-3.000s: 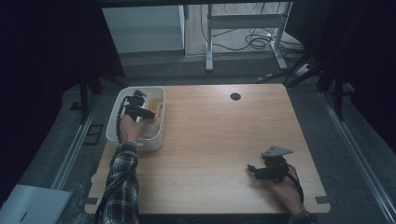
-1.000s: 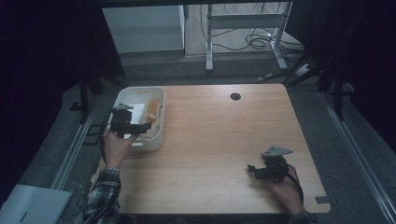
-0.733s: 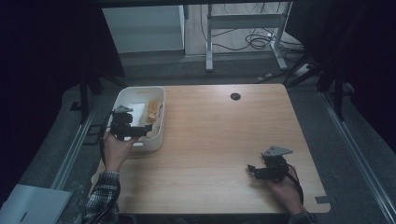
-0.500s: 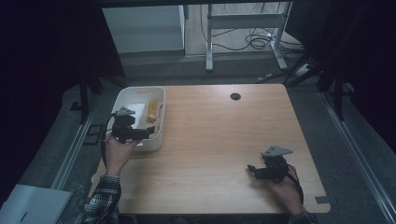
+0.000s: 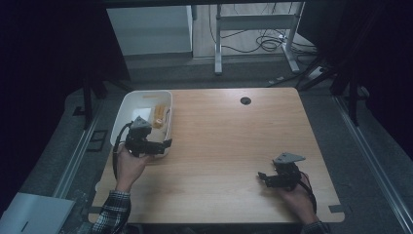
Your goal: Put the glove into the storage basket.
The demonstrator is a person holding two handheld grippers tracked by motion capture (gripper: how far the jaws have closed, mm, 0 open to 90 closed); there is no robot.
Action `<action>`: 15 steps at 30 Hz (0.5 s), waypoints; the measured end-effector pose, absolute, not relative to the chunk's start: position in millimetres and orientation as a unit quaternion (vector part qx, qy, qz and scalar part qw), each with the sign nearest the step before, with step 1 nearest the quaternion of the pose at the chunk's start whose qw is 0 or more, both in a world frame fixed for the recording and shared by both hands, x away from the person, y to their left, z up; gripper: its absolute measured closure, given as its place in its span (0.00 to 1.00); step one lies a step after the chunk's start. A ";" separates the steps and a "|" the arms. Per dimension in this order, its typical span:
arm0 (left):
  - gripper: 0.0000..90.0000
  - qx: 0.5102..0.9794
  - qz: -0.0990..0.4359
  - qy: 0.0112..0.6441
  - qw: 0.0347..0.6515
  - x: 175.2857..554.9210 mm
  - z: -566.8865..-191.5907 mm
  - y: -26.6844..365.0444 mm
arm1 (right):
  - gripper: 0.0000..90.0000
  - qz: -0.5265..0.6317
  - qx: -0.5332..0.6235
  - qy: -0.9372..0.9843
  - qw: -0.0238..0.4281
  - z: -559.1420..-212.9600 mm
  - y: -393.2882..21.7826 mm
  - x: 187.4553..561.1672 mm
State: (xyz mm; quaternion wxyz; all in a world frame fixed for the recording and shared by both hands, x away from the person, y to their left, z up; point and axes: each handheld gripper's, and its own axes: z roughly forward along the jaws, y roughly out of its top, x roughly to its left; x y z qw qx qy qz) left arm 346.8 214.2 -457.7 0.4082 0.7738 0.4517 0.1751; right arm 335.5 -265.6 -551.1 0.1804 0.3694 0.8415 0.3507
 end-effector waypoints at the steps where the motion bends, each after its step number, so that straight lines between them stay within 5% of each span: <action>1: 0.04 0.774 0.175 0.452 0.408 346.8 -457.7 214.2 | 0.22 0.351 0.369 0.841 0.180 -551.1 -265.6 335.5; 15: 0.04 0.789 0.157 0.412 0.429 323.2 -470.8 184.2 | 0.22 0.351 0.369 0.842 0.181 -551.1 -265.6 335.6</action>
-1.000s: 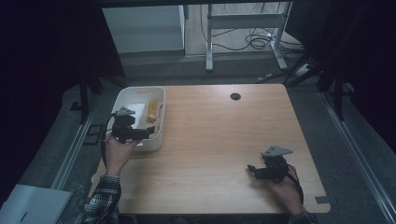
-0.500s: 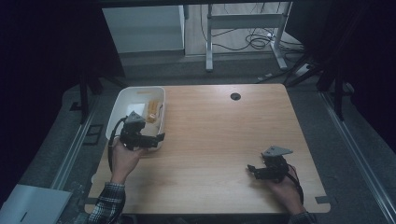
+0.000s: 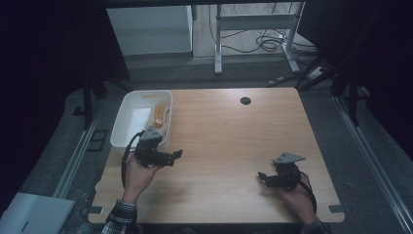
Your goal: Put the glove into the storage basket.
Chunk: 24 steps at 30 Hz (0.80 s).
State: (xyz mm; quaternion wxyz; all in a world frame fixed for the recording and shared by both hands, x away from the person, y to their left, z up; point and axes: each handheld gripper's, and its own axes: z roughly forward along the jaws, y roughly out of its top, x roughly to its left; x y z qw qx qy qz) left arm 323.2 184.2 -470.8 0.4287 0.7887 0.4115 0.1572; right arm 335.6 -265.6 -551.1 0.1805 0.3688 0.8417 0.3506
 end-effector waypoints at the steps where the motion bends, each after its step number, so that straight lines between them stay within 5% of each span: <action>1: 0.04 0.789 0.157 0.412 0.429 323.2 -470.8 184.2 | 0.22 0.351 0.369 0.842 0.181 -551.1 -265.6 335.6; 24: 0.01 0.822 0.129 0.360 0.422 296.2 -537.4 155.6 | 0.22 0.351 0.370 0.841 0.179 -551.1 -265.4 335.5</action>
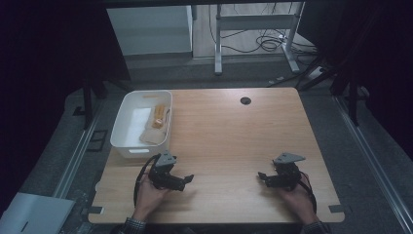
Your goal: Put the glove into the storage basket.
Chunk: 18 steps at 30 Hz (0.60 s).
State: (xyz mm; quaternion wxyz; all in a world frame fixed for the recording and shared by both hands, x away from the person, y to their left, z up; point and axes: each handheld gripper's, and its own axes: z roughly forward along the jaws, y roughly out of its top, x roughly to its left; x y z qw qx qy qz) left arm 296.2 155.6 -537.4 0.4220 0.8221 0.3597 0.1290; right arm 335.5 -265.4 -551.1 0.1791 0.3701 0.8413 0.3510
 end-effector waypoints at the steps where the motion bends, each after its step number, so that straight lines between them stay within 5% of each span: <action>1: 0.01 0.828 0.127 0.356 0.414 295.4 -543.7 154.3 | 0.22 0.351 0.370 0.841 0.179 -551.2 -265.4 335.5; 18: 0.00 0.847 0.128 0.382 0.346 298.5 -570.3 146.2 | 0.21 0.351 0.368 0.842 0.179 -551.3 -265.4 335.6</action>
